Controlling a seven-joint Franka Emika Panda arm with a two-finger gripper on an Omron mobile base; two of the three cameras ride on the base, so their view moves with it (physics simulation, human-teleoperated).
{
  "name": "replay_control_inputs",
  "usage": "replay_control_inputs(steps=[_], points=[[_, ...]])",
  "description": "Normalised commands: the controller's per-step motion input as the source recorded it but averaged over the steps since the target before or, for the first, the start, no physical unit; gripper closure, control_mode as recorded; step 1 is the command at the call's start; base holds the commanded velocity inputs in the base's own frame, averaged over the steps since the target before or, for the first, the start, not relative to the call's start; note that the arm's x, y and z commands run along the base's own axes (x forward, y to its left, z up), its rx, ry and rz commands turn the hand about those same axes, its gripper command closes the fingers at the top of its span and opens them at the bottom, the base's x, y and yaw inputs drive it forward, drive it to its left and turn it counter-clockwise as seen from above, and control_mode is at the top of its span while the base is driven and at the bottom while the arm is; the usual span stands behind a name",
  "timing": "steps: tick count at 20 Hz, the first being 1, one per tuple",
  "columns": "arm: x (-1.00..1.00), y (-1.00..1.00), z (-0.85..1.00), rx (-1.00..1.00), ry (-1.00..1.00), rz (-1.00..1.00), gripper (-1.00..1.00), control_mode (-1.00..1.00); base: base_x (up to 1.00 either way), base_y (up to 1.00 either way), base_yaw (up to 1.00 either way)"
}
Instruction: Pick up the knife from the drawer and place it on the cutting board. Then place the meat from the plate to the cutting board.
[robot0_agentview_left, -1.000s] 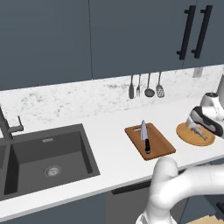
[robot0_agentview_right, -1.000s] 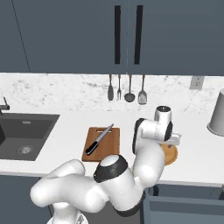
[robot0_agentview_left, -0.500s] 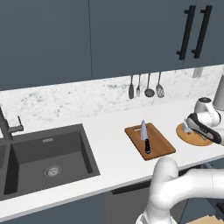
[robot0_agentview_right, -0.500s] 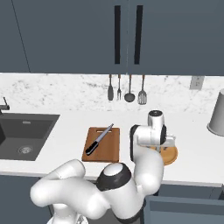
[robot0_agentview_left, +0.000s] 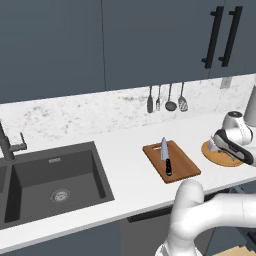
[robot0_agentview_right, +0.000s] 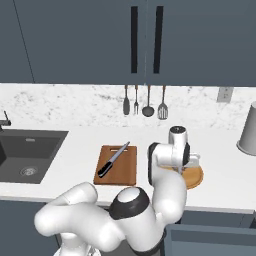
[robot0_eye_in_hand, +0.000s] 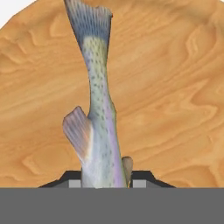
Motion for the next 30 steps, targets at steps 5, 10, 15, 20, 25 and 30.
replay_control_inputs(steps=[5,10,15,20,25,30], points=[[-0.14,0.02,0.29,0.00,-0.10,0.01,1.00,-1.00,0.00,0.00,0.00],[-0.03,0.31,0.54,0.00,-0.04,-0.01,1.00,-1.00,0.00,0.00,0.00],[-0.16,0.70,0.18,0.00,-0.11,-0.07,1.00,-1.00,0.00,0.00,0.00],[-0.15,0.88,0.00,0.00,-0.18,-0.09,1.00,-1.00,0.00,0.00,0.00],[-0.18,0.96,0.02,0.00,-0.19,-0.09,1.00,-1.00,0.00,0.00,0.00],[-0.02,0.63,0.22,0.00,0.00,-0.05,1.00,-1.00,0.00,0.00,0.00]])
